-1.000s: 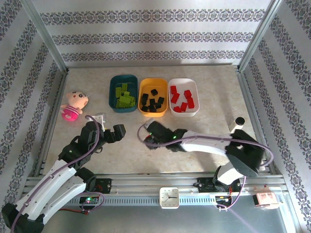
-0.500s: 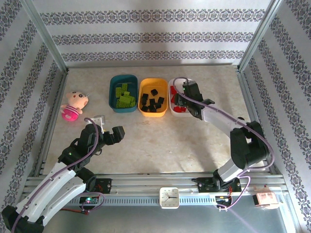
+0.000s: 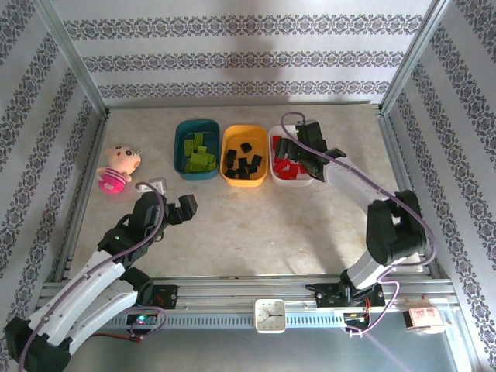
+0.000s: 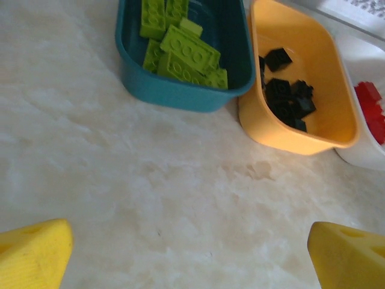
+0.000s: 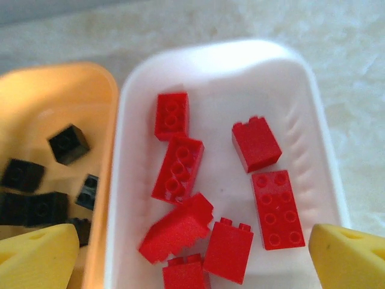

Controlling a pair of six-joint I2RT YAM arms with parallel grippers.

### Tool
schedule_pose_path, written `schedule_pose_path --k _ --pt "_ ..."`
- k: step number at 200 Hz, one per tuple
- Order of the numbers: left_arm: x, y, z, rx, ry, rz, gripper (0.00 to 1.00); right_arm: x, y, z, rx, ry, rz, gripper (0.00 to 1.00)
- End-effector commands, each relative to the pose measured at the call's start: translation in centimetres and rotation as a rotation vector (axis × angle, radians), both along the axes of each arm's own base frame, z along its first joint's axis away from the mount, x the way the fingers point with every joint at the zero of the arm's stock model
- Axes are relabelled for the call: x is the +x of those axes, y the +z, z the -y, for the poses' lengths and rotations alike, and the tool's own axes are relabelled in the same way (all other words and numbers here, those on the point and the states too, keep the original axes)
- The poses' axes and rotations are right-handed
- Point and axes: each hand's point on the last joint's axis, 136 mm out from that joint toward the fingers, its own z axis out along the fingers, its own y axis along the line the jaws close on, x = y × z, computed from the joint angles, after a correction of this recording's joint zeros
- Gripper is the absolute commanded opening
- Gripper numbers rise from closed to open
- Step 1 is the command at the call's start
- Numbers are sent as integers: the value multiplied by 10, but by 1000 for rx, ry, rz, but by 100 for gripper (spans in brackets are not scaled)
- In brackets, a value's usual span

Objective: Sort the legos into containers by color
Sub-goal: Place the lego in the container, then reset both arms

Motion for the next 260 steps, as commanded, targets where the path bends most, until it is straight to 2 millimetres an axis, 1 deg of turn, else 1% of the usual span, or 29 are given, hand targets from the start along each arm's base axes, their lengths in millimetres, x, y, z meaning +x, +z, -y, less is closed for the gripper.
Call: schedule_pose_path --k 1,15,36,49,59,77,86,98,112,115,121,134,145,166,171,175,180,184,190,201,208,214,220,228,239,248,252,254,260 --pt "25 44 -17 78 89 171 100 -18 42 12 9 -12 102 98" --pt "37 61 -24 151 120 249 100 -33 57 22 10 -33 156 98" --pt "57 82 -39 276 184 362 100 -54 68 35 -1 -58 223 98" --pt "73 84 -49 338 195 396 99 -64 71 41 -5 -76 262 98" --pt "85 81 -59 385 202 387 99 -69 70 46 -16 -93 275 98" --pt "106 60 -77 461 181 309 100 -76 68 55 -37 -126 276 98" --pt "115 44 -84 499 158 263 100 -79 65 55 -48 -121 265 98" --pt "122 19 -95 543 159 200 99 -81 62 57 -65 -119 258 98" --pt "125 -7 -97 566 124 188 99 -84 58 63 -93 -153 259 98" --pt "127 -9 -98 564 128 200 99 -84 57 66 -100 -165 258 98" --pt "126 -19 -100 558 131 204 99 -86 56 69 -110 -178 255 98" --pt "129 -29 -99 530 124 246 100 -88 55 74 -138 -192 256 98" --pt "134 -30 -96 526 112 294 100 -90 57 80 -164 -210 267 98" --pt "144 -47 -91 493 75 279 100 -93 62 89 -206 -215 286 98" --pt "145 -52 -88 493 59 276 100 -94 63 93 -219 -223 288 98" --pt "146 -58 -87 493 49 266 100 -95 63 98 -233 -238 289 98" --pt "146 -60 -86 491 46 279 100 -96 63 106 -248 -265 292 98" --pt "144 -66 -86 495 43 278 100 -97 64 111 -256 -282 293 98" --pt "145 -63 -87 492 59 317 99 -98 63 116 -266 -285 293 98" --pt "141 -69 -94 463 85 308 100 -97 61 118 -279 -241 302 98" --pt "140 -75 -88 449 43 317 99 -96 59 120 -275 -223 316 98" --pt "142 -72 -81 455 5 371 99 -95 58 123 -271 -218 332 98" --pt "143 -74 -80 451 -5 357 99 -95 55 128 -270 -222 344 98" --pt "144 -80 -82 439 -12 287 99 -94 51 133 -276 -224 364 98" --pt "148 -78 -88 417 12 302 99 -93 45 132 -293 -184 407 98" --pt "148 -77 -107 432 124 286 99 -91 37 129 -311 -140 445 98" --pt "144 -79 -117 432 184 261 99 -91 31 128 -318 -125 455 98" --pt "143 -78 -119 433 201 262 99 -91 28 128 -324 -117 454 98" --pt "140 -76 -121 432 219 278 99 -88 26 128 -333 -112 481 98"
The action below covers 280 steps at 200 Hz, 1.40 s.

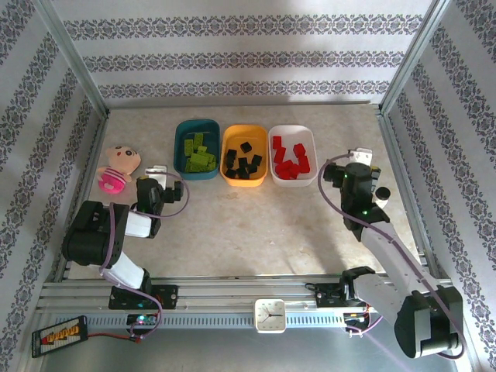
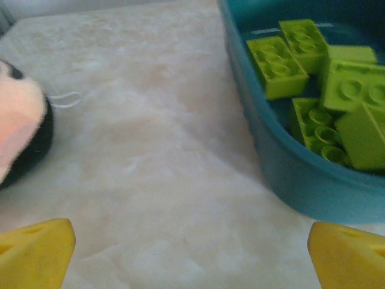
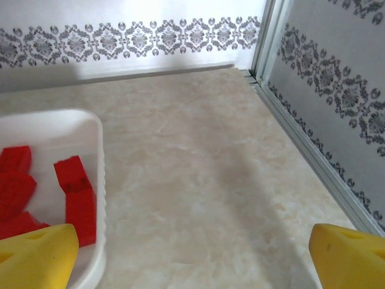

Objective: Sort the legos into containers by color
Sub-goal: Reset both arms

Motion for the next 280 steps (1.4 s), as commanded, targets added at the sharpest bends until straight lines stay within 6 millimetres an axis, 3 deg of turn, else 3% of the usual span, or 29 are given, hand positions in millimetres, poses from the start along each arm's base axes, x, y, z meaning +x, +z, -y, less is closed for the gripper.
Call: schedule_pose_path --k 1,28,88,122,280 --pt "5 26 -26 -29 148 117 99 12 2 -12 -80 126 122 98" --pt "7 26 -26 -21 145 116 99 30 -30 -6 -25 152 96 98" --pt "11 23 -17 -20 83 95 99 55 -84 -16 -3 211 68 98" --pt "12 24 -16 -20 77 99 99 60 -84 -4 43 173 70 98" --pt "12 24 -16 -21 77 98 99 60 -83 -6 37 173 72 98"
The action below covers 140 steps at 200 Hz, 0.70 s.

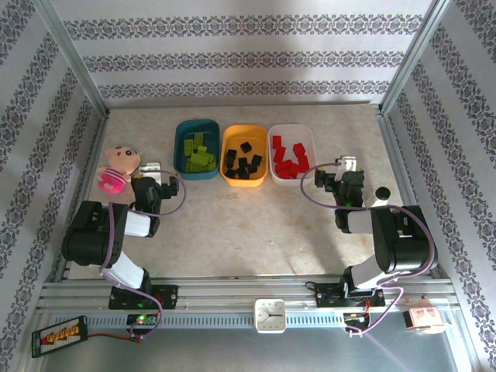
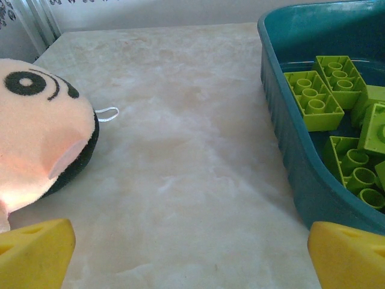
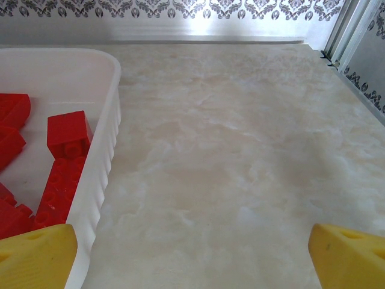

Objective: Sort the legos into containers by color
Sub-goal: Reset both arms

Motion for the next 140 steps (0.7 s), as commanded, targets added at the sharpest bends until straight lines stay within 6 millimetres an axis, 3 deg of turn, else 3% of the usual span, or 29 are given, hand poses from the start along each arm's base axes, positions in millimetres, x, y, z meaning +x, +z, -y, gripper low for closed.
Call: schedule_pose_path --k 1,140 --pt "8 12 -2 -8 2 45 99 5 11 -2 19 8 46 98" --pt "8 11 1 -7 -14 40 99 5 11 -2 19 7 45 98"
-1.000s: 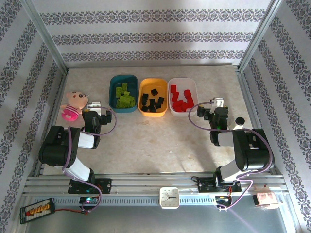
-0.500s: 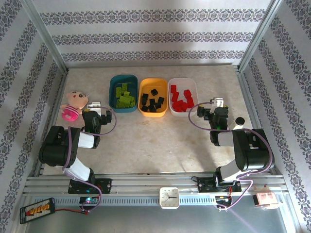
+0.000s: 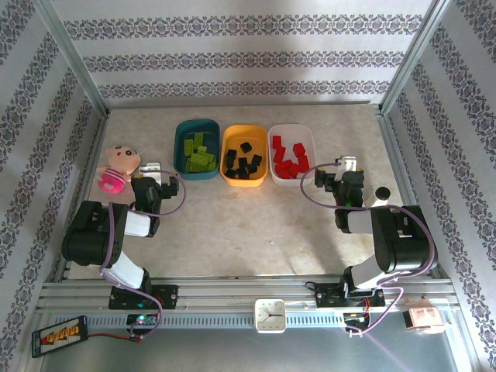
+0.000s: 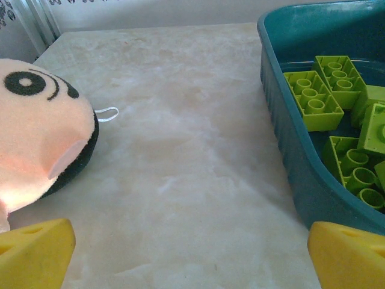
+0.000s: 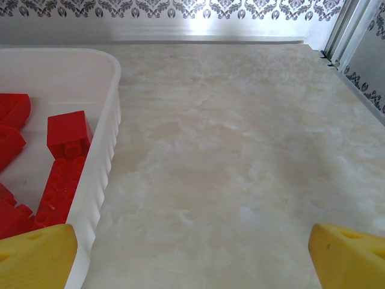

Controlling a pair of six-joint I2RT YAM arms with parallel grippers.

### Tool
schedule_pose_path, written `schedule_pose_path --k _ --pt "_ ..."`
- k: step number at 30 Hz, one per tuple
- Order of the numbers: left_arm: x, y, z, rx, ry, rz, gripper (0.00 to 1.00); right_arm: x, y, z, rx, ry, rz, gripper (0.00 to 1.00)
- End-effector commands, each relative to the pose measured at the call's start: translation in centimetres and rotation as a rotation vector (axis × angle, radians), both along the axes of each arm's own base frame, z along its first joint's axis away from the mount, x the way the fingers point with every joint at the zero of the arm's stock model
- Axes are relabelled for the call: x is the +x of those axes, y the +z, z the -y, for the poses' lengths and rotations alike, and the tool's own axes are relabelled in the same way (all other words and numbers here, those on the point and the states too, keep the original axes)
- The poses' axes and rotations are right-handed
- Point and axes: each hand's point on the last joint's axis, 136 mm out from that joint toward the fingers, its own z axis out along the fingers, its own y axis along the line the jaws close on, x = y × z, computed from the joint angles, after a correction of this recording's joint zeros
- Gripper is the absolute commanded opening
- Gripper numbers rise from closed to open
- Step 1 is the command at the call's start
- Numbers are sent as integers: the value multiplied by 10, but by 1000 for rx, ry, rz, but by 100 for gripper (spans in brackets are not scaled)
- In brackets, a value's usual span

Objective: Sort the legos into containers by color
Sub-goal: Reset both arms

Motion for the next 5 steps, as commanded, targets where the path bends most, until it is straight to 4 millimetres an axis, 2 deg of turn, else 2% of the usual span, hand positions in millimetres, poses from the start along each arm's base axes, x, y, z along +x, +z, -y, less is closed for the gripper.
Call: schedule_pose_path --k 1,5 --pt "8 11 0 -6 -12 40 99 5 11 -1 19 6 45 98" --pt "8 11 0 -7 -12 41 99 5 11 -1 19 6 46 98"
